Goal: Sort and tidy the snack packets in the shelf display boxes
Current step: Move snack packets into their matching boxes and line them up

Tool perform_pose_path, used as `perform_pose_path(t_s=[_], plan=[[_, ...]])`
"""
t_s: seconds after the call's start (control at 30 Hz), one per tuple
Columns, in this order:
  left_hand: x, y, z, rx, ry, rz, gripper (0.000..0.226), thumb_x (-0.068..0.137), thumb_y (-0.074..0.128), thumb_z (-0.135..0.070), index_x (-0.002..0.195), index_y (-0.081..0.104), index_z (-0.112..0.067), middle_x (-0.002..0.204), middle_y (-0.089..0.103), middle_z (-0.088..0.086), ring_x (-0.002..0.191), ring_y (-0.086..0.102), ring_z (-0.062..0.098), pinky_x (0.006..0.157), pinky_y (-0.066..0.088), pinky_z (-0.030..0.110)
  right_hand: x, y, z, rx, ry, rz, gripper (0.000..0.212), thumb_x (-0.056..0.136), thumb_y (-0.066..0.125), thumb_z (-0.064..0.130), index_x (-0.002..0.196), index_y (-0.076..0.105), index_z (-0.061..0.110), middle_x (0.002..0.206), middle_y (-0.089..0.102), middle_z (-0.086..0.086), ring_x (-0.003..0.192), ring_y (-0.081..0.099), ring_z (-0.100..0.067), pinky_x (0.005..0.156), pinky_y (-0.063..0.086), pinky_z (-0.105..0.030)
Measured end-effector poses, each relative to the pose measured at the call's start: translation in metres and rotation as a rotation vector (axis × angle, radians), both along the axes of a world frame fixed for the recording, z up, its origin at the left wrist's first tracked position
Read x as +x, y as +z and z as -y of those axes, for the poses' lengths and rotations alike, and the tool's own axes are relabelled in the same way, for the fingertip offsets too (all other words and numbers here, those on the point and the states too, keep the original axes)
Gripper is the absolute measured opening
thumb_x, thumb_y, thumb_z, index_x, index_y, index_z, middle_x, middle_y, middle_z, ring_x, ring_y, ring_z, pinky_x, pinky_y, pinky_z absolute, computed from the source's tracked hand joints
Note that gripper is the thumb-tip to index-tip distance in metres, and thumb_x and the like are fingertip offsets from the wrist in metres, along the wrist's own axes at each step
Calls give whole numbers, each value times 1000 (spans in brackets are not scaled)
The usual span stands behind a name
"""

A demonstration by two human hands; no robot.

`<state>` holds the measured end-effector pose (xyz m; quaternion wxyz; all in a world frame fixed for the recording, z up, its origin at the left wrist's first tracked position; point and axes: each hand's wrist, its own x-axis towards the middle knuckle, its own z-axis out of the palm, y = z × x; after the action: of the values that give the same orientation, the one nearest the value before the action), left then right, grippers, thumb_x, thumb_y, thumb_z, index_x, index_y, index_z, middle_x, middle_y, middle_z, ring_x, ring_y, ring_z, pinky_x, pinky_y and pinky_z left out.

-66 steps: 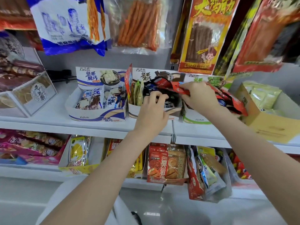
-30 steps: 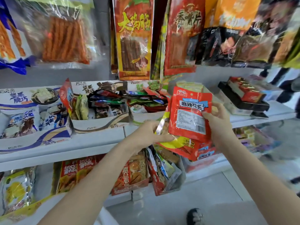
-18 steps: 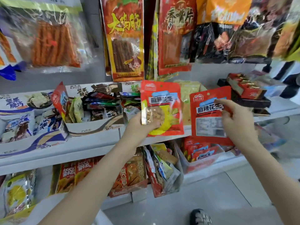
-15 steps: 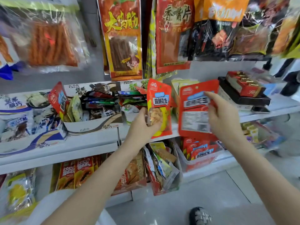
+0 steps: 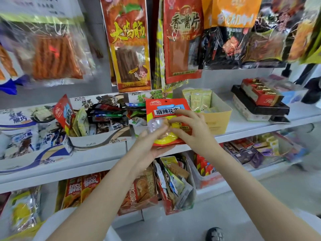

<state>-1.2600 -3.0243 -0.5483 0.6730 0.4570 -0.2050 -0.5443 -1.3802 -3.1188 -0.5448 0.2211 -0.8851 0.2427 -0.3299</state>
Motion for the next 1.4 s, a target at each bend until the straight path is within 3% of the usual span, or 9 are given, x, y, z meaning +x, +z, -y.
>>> perform_pose_path(t_s=[0.13, 0.3, 0.47, 0.6, 0.73, 0.93, 1.13, 1.23, 1.4], plan=[[36, 9, -13, 5, 301, 241, 22, 86, 61, -11, 106, 59, -20, 93, 67, 0, 83, 63, 13, 61, 56, 25, 8, 20, 21, 154, -45, 175, 31, 89, 49, -1, 116, 59, 11, 116, 56, 1, 112, 48, -12, 97, 38, -24], [74, 14, -40, 9, 565, 584, 27, 85, 64, -11, 103, 52, -28, 89, 58, -14, 73, 54, -7, 48, 39, -2, 55, 27, 53, 149, -71, -324, 58, 87, 59, 35, 137, 39, 13, 140, 44, -6, 124, 44, -20, 89, 31, -20], [87, 18, -42, 12, 597, 594, 31, 83, 64, -11, 108, 50, -25, 90, 59, -12, 77, 56, -1, 53, 44, 5, 81, 34, 69, 234, -48, -605, 86, 80, 68, 39, 146, 17, 15, 149, 31, -7, 133, 35, -25, 103, 32, -32], [87, 21, -37, 9, 576, 590, 33, 83, 62, -13, 113, 51, -22, 92, 59, -11, 78, 53, -2, 61, 40, 14, 74, 35, 75, 31, -89, -699, 72, 76, 72, 16, 139, 37, 17, 130, 53, -9, 112, 51, -26, 78, 36, -24], [82, 22, -34, -7, 568, 605, 35, 83, 63, -11, 113, 50, -22, 90, 58, -14, 75, 53, -6, 55, 42, 5, 61, 40, 75, -200, -231, -496, 27, 85, 54, 3, 110, 66, 3, 105, 67, -19, 83, 55, -29, 61, 37, -29], [74, 18, -35, -18, 547, 642, 31, 84, 63, -10, 109, 49, -21, 90, 58, -12, 75, 55, -4, 53, 43, 2, 26, 77, 58, -275, -483, 320, 24, 91, 38, 3, 107, 56, 1, 95, 64, -13, 81, 56, -28, 66, 36, -29], [69, 20, -42, 48, 526, 796, 54, 85, 64, -16, 132, 38, -21, 117, 47, -12, 108, 50, 9, 89, 40, 22, -31, 65, 37, -105, -171, 133, 15, 88, 51, 11, 102, 58, 11, 89, 60, -4, 81, 60, -19, 74, 49, -36], [79, 16, -58, 140, 541, 866, 72, 82, 67, -26, 142, 28, -18, 134, 44, -6, 121, 44, 14, 100, 38, 31, -33, 17, 3, 174, 42, 18, 15, 86, 60, 4, 91, 61, 19, 82, 66, -1, 69, 62, 7, 68, 49, -16], [81, -13, -111, 220, 427, 927, 44, 84, 64, -14, 123, 43, -20, 102, 57, -14, 90, 57, 5, 71, 45, 7, 10, -78, -42, 384, 78, -76, 8, 84, 62, 5, 86, 65, 13, 81, 69, 1, 74, 63, -1, 70, 46, -22]])
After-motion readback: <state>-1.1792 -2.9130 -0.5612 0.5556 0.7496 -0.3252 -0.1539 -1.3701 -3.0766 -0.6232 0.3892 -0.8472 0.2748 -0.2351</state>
